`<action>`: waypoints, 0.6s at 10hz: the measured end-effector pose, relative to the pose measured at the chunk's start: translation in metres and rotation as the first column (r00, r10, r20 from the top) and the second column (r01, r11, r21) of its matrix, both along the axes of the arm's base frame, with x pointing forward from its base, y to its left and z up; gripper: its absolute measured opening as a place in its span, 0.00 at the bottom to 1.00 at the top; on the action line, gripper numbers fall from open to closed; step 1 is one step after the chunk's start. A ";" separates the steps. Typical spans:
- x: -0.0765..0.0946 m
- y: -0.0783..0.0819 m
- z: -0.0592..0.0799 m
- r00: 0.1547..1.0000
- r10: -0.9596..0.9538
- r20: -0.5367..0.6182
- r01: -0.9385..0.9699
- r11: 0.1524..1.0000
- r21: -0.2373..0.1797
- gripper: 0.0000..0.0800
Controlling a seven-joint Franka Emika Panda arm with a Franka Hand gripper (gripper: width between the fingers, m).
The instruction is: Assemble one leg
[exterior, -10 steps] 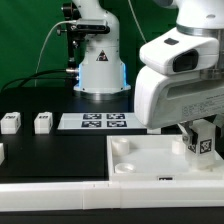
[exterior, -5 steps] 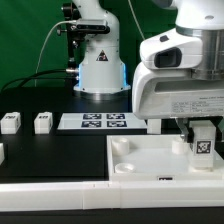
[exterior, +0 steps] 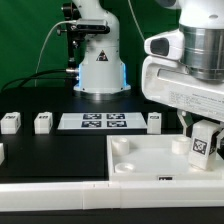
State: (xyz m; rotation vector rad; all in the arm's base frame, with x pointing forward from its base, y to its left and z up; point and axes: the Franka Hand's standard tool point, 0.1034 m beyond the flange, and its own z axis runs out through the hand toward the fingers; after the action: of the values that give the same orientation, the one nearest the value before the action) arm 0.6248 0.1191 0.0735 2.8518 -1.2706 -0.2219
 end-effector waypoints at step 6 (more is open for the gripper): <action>0.000 0.002 -0.001 0.973 -0.232 -0.011 0.232 0.972 -0.024 0.60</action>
Offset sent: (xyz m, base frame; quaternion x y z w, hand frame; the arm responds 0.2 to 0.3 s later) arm -0.0007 0.0017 -0.0006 -0.0016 0.0020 0.0064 1.0000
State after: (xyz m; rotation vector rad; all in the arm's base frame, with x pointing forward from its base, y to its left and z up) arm 0.6244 0.1214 0.0725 2.6737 -1.5924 -0.2267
